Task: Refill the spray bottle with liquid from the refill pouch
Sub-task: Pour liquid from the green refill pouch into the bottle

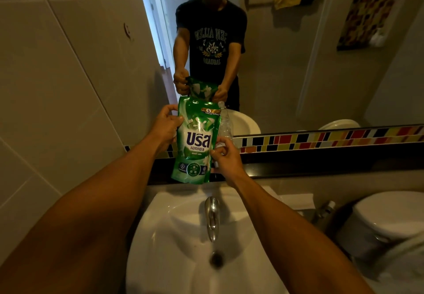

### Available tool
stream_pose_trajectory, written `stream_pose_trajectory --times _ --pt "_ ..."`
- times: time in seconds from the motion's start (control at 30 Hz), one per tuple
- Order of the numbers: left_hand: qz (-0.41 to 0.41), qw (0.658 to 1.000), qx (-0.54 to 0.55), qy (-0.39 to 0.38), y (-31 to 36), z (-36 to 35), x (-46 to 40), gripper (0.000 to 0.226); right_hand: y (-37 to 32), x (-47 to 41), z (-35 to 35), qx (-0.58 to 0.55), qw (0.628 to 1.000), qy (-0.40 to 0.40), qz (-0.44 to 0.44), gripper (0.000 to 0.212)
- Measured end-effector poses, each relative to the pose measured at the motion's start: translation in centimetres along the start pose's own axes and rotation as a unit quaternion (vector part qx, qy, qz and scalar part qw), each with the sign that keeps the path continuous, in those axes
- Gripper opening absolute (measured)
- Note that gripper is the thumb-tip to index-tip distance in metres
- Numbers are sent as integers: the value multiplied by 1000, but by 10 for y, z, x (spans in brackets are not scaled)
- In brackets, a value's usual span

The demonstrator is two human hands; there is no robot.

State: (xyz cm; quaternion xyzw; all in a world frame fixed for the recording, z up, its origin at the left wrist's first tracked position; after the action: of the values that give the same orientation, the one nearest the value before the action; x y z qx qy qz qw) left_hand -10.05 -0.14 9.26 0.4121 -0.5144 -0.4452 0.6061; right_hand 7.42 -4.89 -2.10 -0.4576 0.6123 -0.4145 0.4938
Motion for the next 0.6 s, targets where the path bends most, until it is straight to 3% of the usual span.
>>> stream_pose_trajectory --times 0.6 --pt "33 997 -71 7 8 -6 -9 32 16 -1 -1 -68 996 0 -59 31"
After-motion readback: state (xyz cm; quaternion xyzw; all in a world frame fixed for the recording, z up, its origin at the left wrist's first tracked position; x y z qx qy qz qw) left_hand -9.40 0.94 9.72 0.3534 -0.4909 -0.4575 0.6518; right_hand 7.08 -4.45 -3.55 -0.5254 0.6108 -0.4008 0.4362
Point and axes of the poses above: each hand's wrist, its own x-axis away from the middle knuckle, its own z-axis out of the back of the hand, y = z × x, the point moved 3 cm from there along -x, towards the middle knuckle, and after that the axes turned 14 degrees about z, right-handed, at the moved point
